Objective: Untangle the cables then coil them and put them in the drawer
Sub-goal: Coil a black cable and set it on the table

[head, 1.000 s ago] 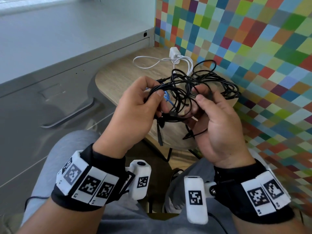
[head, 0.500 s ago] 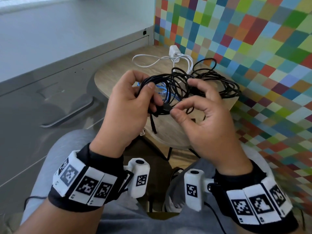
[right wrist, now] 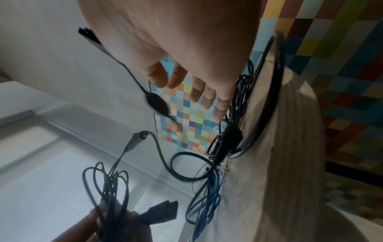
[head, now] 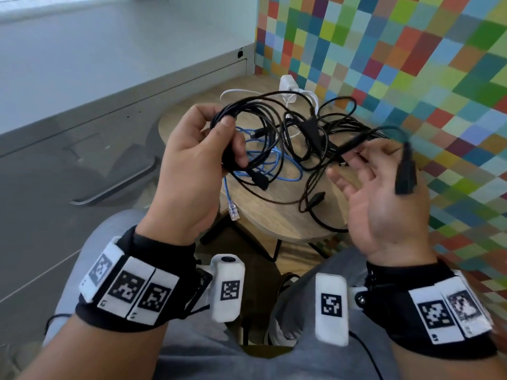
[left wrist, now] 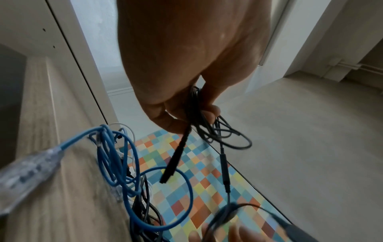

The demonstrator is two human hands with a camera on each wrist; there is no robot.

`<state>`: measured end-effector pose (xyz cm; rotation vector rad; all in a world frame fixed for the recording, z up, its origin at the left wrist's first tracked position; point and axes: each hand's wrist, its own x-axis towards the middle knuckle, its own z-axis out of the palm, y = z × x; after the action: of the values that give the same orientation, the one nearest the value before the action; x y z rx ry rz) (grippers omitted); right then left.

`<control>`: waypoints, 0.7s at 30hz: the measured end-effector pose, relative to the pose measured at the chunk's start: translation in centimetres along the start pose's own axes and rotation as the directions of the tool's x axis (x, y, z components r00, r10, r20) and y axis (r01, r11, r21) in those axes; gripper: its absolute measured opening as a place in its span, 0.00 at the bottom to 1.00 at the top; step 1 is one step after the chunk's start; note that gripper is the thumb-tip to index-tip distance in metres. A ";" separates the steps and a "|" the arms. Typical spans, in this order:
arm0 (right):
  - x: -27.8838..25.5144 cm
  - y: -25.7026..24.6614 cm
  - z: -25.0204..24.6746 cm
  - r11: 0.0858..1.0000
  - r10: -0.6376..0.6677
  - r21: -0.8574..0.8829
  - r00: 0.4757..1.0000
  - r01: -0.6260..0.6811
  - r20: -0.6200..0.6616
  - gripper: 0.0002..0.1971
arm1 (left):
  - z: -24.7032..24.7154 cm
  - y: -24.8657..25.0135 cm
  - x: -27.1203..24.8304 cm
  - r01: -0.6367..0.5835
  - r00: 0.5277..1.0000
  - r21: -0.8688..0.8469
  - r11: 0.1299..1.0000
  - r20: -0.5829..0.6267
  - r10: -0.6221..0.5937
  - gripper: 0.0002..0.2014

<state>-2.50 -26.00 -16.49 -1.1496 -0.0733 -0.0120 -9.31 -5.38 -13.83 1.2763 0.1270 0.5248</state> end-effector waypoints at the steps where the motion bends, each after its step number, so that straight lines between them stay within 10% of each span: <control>1: 0.1 0.0 -0.2 1.000 0.002 0.005 1.000 -0.002 -0.016 0.05 | 0.1 0.0 0.0 0.002 1.000 -0.008 1.000 0.008 -0.002 0.07; 8: -0.3 -1.0 0.1 0.999 0.013 -0.048 1.000 -0.014 -0.021 0.12 | 0.2 0.1 0.0 0.023 1.000 -0.060 0.998 0.013 -0.022 0.07; 17: -2.9 -1.0 2.5 0.871 -0.149 -0.382 0.907 0.308 0.393 0.38 | 1.5 0.0 -1.2 0.011 0.957 -0.025 1.000 0.291 -0.003 0.05; 21: -2.9 -1.0 2.8 0.885 -0.120 -0.371 0.907 0.282 0.404 0.33 | 1.5 0.1 -1.3 -0.024 0.940 0.092 0.995 0.342 -0.009 0.05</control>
<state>-5.60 -23.95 -14.67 -1.5656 -0.5556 0.0019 -9.93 -7.27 -13.57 1.4432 -0.1467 0.2990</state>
